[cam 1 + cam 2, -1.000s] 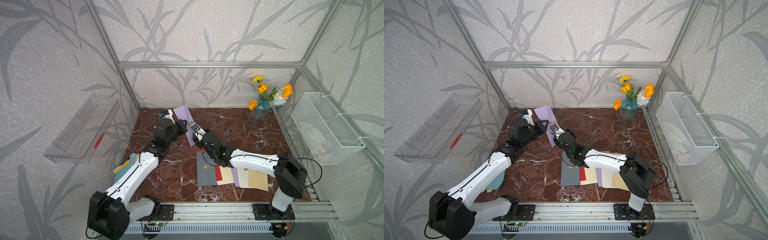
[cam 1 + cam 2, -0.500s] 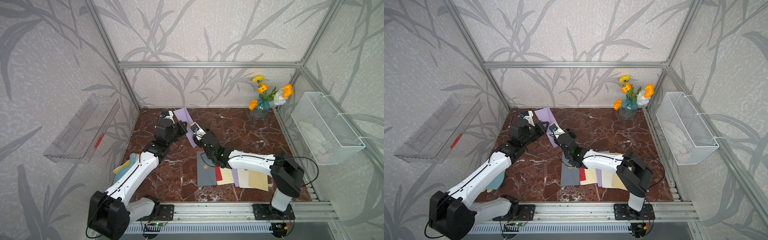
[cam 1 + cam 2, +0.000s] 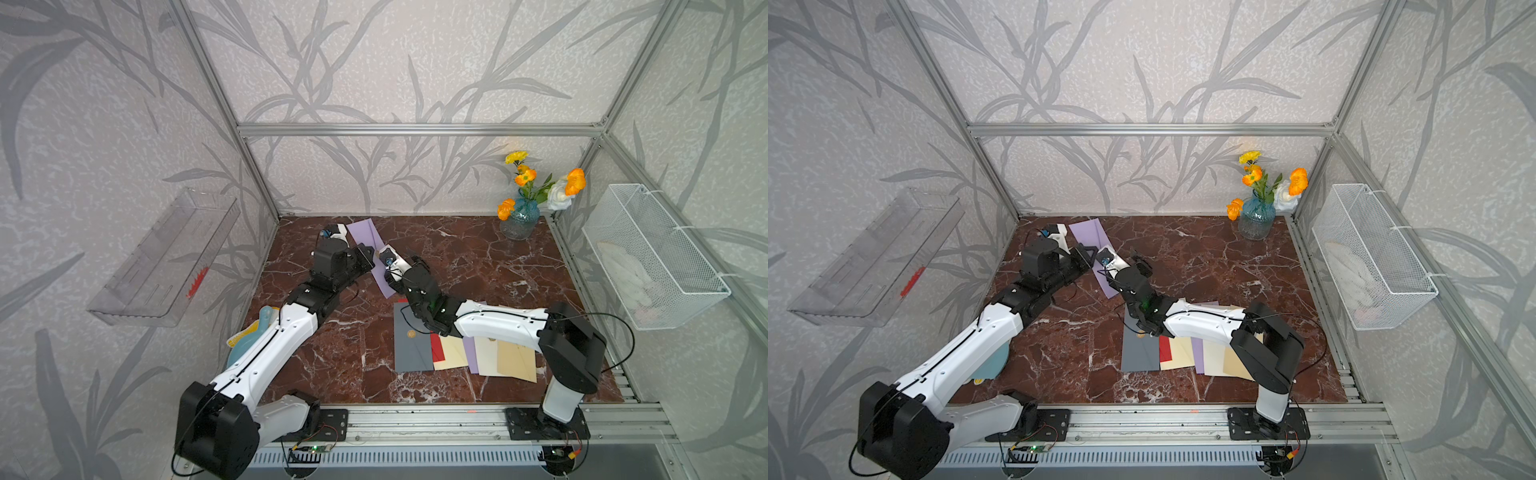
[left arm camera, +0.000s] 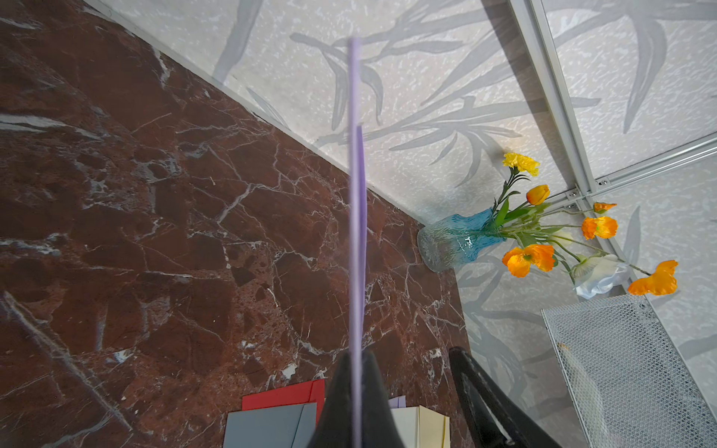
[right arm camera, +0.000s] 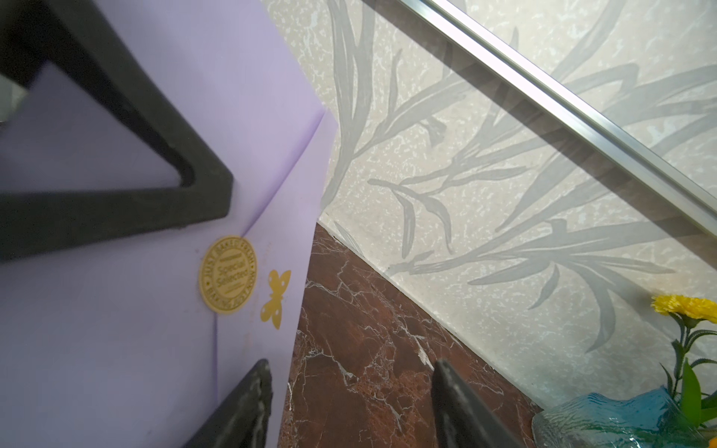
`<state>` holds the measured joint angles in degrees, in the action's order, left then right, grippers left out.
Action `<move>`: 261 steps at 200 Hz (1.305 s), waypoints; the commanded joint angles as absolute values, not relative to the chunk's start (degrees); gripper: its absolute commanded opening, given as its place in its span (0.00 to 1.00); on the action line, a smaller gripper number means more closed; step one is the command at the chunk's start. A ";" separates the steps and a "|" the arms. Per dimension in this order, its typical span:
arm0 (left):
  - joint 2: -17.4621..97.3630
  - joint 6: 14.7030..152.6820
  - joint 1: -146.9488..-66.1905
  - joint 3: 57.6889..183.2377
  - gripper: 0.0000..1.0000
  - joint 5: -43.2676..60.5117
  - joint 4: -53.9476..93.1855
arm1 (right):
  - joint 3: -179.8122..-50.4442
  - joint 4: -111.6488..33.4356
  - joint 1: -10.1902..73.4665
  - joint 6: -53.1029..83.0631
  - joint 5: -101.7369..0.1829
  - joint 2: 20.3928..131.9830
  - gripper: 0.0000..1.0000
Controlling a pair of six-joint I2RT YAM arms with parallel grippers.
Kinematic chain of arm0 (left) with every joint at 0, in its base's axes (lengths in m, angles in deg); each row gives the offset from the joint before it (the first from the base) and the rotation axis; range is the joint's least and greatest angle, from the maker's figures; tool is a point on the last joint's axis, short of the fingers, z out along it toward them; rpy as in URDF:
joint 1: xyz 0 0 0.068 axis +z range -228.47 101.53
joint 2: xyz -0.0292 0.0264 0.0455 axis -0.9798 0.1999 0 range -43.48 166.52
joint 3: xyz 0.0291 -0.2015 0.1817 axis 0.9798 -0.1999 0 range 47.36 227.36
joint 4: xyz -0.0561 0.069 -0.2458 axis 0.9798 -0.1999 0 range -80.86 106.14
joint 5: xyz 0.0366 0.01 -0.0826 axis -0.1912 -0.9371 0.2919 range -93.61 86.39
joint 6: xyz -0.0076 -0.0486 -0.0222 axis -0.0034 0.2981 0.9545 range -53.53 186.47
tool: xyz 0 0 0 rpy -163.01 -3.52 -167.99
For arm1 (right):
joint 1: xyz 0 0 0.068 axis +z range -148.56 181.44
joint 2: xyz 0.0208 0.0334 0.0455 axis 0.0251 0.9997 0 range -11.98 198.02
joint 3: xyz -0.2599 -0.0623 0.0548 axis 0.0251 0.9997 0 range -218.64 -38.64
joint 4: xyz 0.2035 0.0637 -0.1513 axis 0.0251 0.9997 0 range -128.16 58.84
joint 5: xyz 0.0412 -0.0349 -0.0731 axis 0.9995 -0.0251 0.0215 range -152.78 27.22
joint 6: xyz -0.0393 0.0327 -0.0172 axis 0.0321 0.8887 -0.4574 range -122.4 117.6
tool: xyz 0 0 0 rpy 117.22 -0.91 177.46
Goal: Open the envelope
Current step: Open the envelope flap on the envelope.
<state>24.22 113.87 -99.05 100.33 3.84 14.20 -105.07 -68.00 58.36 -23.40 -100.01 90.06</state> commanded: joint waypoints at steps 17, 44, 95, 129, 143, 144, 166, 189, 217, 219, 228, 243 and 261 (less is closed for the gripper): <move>23.39 111.94 -99.21 100.08 0.00 1.74 13.11 | -104.35 -62.06 56.61 -17.55 -90.44 85.32 0.65; 23.66 111.74 -99.22 100.38 0.00 1.47 13.06 | -102.71 -57.66 54.93 -13.23 -82.69 81.38 0.65; 24.28 112.04 -99.21 100.31 0.00 1.54 13.68 | -102.42 -53.55 54.26 -10.95 -74.25 80.75 0.65; 24.20 112.01 -99.21 100.88 0.00 1.41 13.51 | -102.97 -53.15 54.26 -9.62 -73.01 82.65 0.65; 24.11 112.07 -99.21 100.89 0.00 1.39 13.42 | -102.89 -53.49 54.25 -9.57 -73.45 83.16 0.65; 24.11 112.08 -99.21 100.93 0.00 1.35 13.41 | -102.89 -53.51 54.26 -9.59 -73.47 83.23 0.65; 24.11 112.09 -99.25 101.06 0.00 1.20 13.15 | -103.06 -53.79 54.26 -9.94 -74.33 83.93 0.66; 24.11 112.43 -99.30 101.18 0.00 1.39 13.06 | -103.14 -54.53 54.20 -10.51 -76.93 84.68 0.66; 24.11 112.67 -99.30 101.14 0.00 1.36 12.75 | -103.57 -55.73 54.21 -10.89 -79.65 85.49 0.65; 24.11 112.69 -99.30 101.10 0.00 1.39 12.72 | -103.65 -55.73 54.23 -10.92 -79.76 85.49 0.66; 24.17 112.79 -99.39 101.01 0.00 1.38 12.67 | -103.85 -56.10 54.14 -11.18 -80.34 85.49 0.66; 24.20 112.88 -99.47 101.06 0.00 1.24 12.40 | -104.20 -56.57 54.11 -11.48 -81.36 87.28 0.66; 24.19 112.90 -99.56 100.97 0.00 0.99 12.11 | -104.47 -57.18 54.10 -11.97 -82.57 87.59 0.66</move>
